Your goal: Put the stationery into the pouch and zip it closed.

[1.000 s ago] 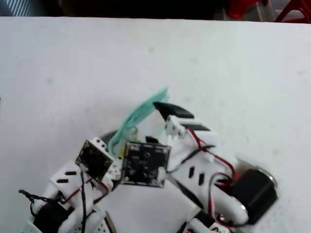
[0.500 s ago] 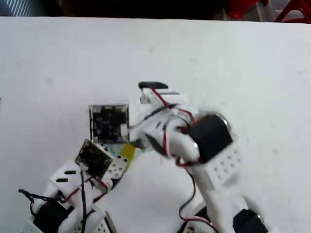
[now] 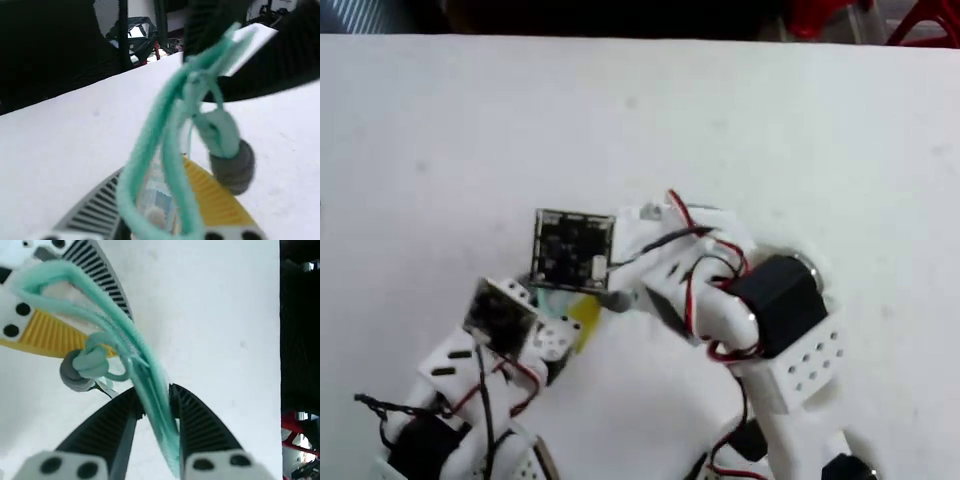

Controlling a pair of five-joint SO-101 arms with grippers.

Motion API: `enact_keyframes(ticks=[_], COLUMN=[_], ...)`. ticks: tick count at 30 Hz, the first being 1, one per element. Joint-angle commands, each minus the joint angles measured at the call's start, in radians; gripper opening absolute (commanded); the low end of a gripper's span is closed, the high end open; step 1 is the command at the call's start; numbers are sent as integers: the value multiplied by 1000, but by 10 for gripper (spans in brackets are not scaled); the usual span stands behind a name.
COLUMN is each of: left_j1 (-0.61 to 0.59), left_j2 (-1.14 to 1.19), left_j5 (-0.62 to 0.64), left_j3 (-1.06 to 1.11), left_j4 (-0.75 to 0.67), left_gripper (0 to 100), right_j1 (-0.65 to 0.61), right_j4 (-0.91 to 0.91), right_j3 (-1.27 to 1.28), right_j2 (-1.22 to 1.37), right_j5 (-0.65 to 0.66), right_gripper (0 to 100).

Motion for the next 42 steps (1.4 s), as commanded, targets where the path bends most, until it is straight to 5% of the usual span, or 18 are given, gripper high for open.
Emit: enact_keyframes(ticks=[1,12,16,21,31,36,42], left_j1=[-111,-272,-222,-131,-36,-19,-64], left_j2=[-10,-10,-5,-5,-4,-4,-5], left_j5=[183,181,163,117,100,-11,-58], left_j3=[-83,-247,-350,-311,-98,-41,-101], left_j4=[0,55,167,169,-64,-127,-92], left_gripper=[262,264,264,263,224,29,23], right_j1=[31,39,47,18,-22,-24,-45], right_j4=[-47,-150,-150,-173,-246,-240,-266], right_j3=[43,123,124,203,354,397,496], right_j2=[-28,-108,-113,-148,-340,-346,-383], right_j5=[-166,-483,-575,-539,-535,-474,-382], right_gripper=[18,18,18,18,18,18,18])
